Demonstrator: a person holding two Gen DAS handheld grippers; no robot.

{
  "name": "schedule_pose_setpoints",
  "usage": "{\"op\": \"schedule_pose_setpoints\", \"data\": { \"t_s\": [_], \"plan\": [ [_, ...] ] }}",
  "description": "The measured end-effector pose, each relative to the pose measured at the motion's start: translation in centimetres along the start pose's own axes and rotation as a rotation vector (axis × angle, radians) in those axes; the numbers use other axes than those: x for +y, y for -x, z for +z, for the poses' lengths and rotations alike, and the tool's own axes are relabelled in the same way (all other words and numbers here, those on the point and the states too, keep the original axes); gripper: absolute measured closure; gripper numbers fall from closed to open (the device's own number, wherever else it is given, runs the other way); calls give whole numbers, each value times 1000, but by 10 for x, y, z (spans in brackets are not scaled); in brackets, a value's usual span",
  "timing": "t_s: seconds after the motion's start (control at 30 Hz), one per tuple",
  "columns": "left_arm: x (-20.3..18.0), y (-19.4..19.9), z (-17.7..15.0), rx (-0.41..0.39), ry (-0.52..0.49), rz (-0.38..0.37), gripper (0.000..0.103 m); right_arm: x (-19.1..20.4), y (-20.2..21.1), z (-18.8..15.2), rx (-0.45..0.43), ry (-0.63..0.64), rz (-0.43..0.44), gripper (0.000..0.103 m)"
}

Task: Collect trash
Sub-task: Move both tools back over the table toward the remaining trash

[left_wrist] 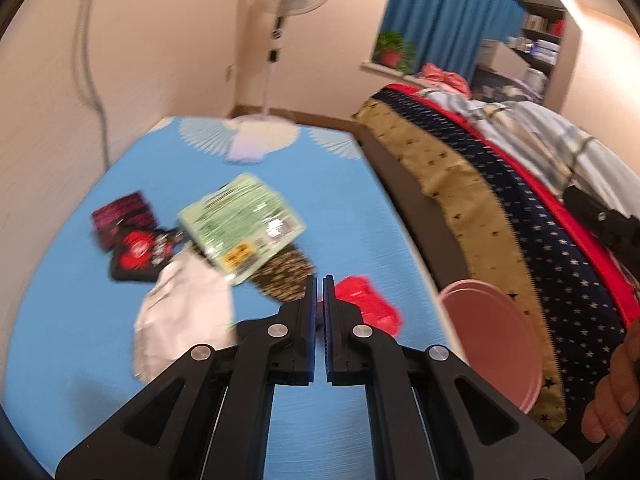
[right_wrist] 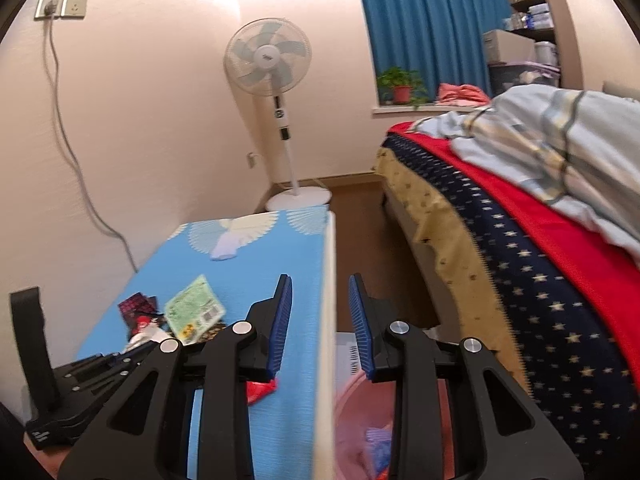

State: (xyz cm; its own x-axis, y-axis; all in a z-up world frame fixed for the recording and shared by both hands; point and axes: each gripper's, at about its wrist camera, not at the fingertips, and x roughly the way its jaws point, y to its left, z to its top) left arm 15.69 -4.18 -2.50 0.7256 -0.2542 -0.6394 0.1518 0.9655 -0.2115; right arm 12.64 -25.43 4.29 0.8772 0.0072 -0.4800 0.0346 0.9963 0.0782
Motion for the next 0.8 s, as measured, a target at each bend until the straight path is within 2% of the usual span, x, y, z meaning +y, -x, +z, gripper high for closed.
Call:
{"op": "schedule_pose_setpoints", "data": {
  "t_s": [0.13, 0.2, 0.27, 0.37, 0.63, 0.67, 0.73, 0.8],
  "plan": [
    [20, -9, -6, 36, 42, 32, 100, 17, -23, -7, 35, 12, 60, 73],
    [29, -15, -10, 57, 63, 39, 91, 24, -34, -10, 53, 15, 85, 73],
    [34, -20, -13, 71, 78, 42, 70, 30, -46, -14, 75, 12, 111, 73],
    [36, -28, -16, 91, 80, 50, 68, 38, -62, -21, 105, 3, 137, 73],
    [36, -50, -24, 160, 70, 53, 70, 57, -99, -35, 181, -6, 203, 72],
    [38, -50, -24, 161, 73, 56, 79, 59, -103, -36, 190, -4, 210, 72],
    [42, -51, -23, 164, 84, 57, 91, 64, -113, -40, 213, -7, 227, 72],
    [47, -48, -19, 151, 99, 56, 94, 68, -122, -44, 236, -14, 242, 72]
  ]
}}
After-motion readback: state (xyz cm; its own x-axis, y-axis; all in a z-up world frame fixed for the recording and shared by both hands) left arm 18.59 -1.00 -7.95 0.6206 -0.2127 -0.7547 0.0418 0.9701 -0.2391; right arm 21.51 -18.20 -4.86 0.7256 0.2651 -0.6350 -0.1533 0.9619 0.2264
